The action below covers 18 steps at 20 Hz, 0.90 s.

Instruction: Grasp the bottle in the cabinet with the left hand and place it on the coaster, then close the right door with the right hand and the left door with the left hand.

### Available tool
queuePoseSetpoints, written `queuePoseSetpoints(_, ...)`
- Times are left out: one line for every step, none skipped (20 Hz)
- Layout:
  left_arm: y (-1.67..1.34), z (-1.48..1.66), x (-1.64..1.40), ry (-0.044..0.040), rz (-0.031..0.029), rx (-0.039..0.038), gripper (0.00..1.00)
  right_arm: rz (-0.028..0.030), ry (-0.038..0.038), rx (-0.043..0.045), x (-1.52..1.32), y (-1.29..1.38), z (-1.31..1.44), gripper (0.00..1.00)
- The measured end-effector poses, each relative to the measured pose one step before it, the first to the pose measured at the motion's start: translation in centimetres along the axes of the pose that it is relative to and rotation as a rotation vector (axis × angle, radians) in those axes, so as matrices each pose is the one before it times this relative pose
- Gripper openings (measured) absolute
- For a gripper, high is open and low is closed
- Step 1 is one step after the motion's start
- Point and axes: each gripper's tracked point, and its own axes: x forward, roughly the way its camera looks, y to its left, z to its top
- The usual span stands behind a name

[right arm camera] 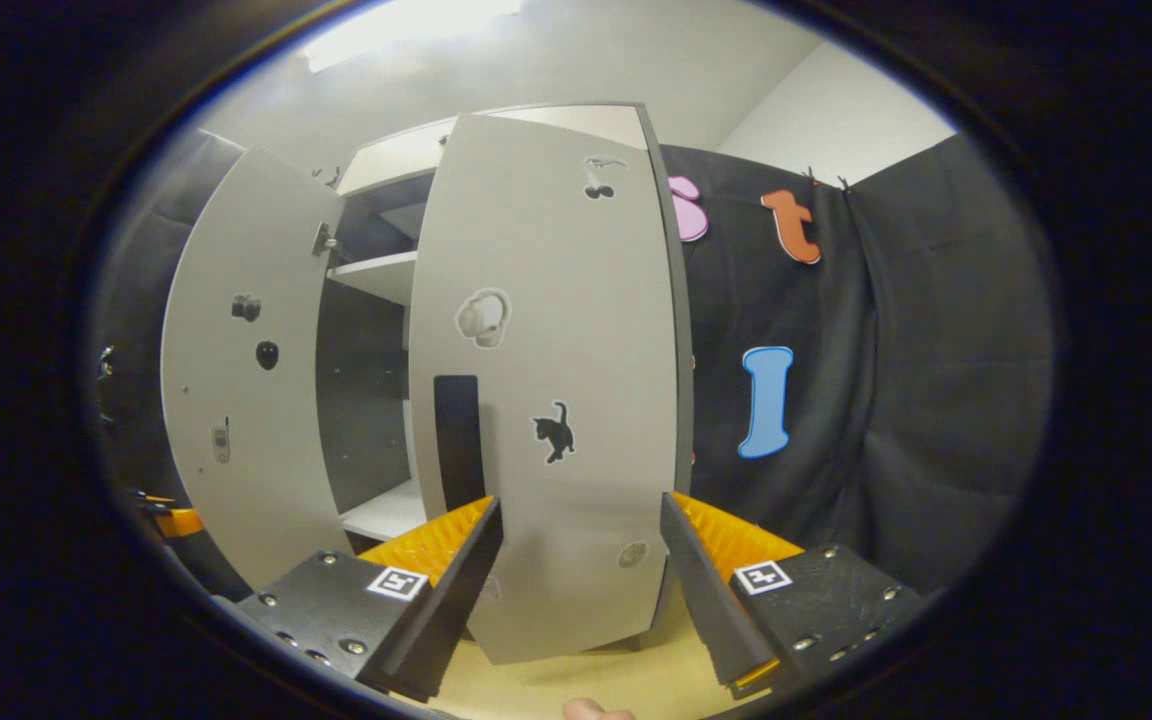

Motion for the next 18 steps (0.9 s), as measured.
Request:
queuePoseSetpoints(-0.077,0.071,-0.069,-0.00128,-0.00396,0.00195,0.95,-0.00084,0.00171,0.00361,0.074,-0.104,-0.037,0.96)
queuePoseSetpoints(0.026,0.059,0.013,0.00018,-0.00184,0.00075,0.95,0.00013,0.00222,0.00482,0.163,-0.051,-0.133,0.96)
queuePoseSetpoints(0.022,-0.06,0.015,-0.00116,-0.00328,0.00069,0.95,-0.00009,0.00248,0.00367,0.03,-0.069,-0.116,0.96)
queuePoseSetpoints(-0.065,0.048,-0.006,-0.0001,-0.00535,0.00093,0.95,-0.00091,0.00071,0.00152,0.048,-0.148,-0.211,0.96)
queuePoseSetpoints(-0.118,-0.041,0.134,-0.00035,-0.01055,0.00167,0.95,-0.00219,0.00074,-0.00023,0.043,-0.202,-0.034,0.96)
queuePoseSetpoints(-0.013,0.07,0.05,-0.00103,-0.00781,0.00095,0.95,-0.00121,0.00207,0.00022,0.057,-0.191,-0.129,0.96)
queuePoseSetpoints(0.04,-0.067,0.131,0.00133,-0.00365,0.0008,0.95,-0.00022,0.00315,0.00179,-0.001,-0.074,-0.073,0.96)
queuePoseSetpoints(-0.008,0.063,0.165,-0.0006,0.00019,0.00096,0.95,0.00017,0.0027,0.00295,0.07,-0.106,-0.156,0.96)
queuePoseSetpoints(-0.023,-0.042,0.025,-0.00076,0.00029,-0.0004,0.95,0.00121,0.0014,0.0033,0.064,-0.038,-0.007,0.96)
queuePoseSetpoints(-0.033,0.002,-0.008,0.0001,-0.00028,-0.00203,0.92,0.00166,-0.00009,0.00231,0.06,-0.052,-0.039,0.96)
queuePoseSetpoints(-0.029,-0.072,-0.027,-0.00037,-0.00202,-0.00172,0.95,0.00231,-0.00147,0.00163,0.037,0.013,0.076,0.96)
queuePoseSetpoints(-0.024,0.007,0.015,-0.0014,-0.00301,0.00022,0.95,0.00234,-0.00109,0.00054,0.101,-0.008,0.034,0.96)
queuePoseSetpoints(-0.036,-0.026,0.058,-0.00157,-0.00286,0.00237,0.95,0.00156,0.00067,-0.00035,0.004,-0.042,-0.017,0.96)
queuePoseSetpoints(-0.027,0.035,0.029,-0.00027,-0.00186,0.00189,0.95,0.00218,0.00175,-0.0001,-0.033,-0.013,-0.153,0.96)
queuePoseSetpoints(-0.071,-0.061,0.021,-0.0001,-0.00217,0.00014,0.95,0.002,0.00097,0.00016,-0.045,0.017,0.004,0.96)
queuePoseSetpoints(-0.101,-0.004,-0.02,-0.00084,-0.00297,-0.00066,0.95,0.00098,0.00026,-0.00029,-0.035,-0.061,-0.09,0.96)
queuePoseSetpoints(-0.151,-0.145,0.068,-0.00124,-0.0032,-0.00166,0.95,0.00071,0.00127,-0.00154,-0.112,-0.06,0.014,0.96)
queuePoseSetpoints(-0.155,-0.081,-0.031,-0.0001,-0.00329,-0.00124,0.89,-0.00008,0.00154,-0.0029,-0.041,-0.163,-0.121,0.96)
